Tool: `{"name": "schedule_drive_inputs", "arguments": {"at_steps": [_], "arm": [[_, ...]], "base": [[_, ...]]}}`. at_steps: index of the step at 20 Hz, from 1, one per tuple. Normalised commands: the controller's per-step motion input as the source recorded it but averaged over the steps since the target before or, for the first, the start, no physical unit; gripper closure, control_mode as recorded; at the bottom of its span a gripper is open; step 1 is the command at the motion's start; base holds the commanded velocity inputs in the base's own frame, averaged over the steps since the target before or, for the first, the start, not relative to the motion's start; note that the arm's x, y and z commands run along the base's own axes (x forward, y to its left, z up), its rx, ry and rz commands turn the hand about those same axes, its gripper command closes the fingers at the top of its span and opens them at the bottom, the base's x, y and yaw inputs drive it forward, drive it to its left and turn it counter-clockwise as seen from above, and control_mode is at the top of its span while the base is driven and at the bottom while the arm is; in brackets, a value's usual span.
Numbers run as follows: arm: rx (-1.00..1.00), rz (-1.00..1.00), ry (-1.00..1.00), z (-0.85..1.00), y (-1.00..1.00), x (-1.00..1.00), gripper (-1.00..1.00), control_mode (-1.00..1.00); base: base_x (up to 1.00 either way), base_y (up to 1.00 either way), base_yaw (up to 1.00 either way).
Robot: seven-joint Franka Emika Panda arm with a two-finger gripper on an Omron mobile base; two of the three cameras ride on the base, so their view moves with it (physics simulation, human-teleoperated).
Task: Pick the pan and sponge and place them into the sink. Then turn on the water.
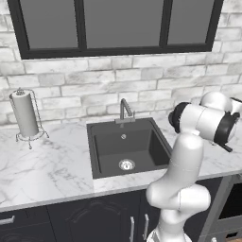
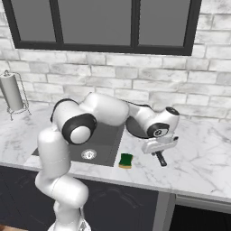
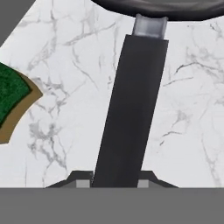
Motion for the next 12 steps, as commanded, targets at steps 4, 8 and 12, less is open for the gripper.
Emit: {"name": "schedule_drive_inputs", "arguments": {"at_steps": [4, 8, 12], "arm": [[-0.01, 0.07, -0.05, 0.36, 0.35, -0.15, 1.00, -1.00], [-0.05, 0.07, -0.03, 0.32, 0.40, -0.19, 1.00, -1.00], [-0.10, 0.08, 0.00, 0.23, 0.38, -0.28, 1.00, -1.00]], "base": [[0.00, 0.00, 0.00], [0.00, 0.00, 0.00], [0.00, 0.00, 0.00]]}}
